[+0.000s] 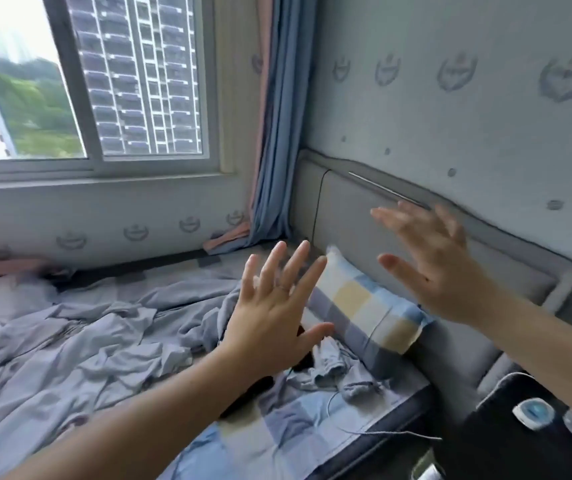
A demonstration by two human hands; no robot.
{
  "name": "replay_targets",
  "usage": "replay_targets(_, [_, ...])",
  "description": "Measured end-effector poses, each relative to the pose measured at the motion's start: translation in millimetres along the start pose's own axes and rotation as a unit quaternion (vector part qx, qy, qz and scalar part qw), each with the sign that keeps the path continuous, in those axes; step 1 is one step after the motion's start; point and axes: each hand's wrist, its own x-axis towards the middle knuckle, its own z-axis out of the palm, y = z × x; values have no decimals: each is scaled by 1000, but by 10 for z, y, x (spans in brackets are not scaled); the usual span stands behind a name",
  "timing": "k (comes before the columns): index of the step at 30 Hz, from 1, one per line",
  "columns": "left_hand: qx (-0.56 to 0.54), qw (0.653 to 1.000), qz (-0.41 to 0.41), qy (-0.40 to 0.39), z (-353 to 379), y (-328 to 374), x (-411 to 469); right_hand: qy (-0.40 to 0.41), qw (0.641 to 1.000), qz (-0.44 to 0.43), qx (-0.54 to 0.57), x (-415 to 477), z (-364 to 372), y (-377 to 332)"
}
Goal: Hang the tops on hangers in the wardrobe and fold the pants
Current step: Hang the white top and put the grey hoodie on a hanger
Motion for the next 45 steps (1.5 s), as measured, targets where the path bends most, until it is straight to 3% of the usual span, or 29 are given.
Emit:
replay_targets(8, [0, 977, -178, -116, 975, -894, -257, -109, 978, -46, 172, 680, 1772, 96])
replay_targets(15, [15, 917, -339, -212, 1489, -1540, -955, -257, 929, -89, 250, 1025, 3057, -298])
replay_targets(20, [16, 868, -416, -269, 1577, -2081, -1559, -343, 900, -130, 236, 1144, 3781, -841])
replay_targets(30, [-4, 811, -485, -328, 1960, -3529, -3070, -429, 859, -113, 255, 1159, 5305, -2507])
replay_targets(38, [25, 763, -523, -380, 3545, -5047, -4683, -486, 827, -173, 223, 883, 7708, -4097])
replay_targets(45, [86, 751, -544, -365, 4772, -6024, -5517, -485, 834, -172, 198, 667, 9628, -5114])
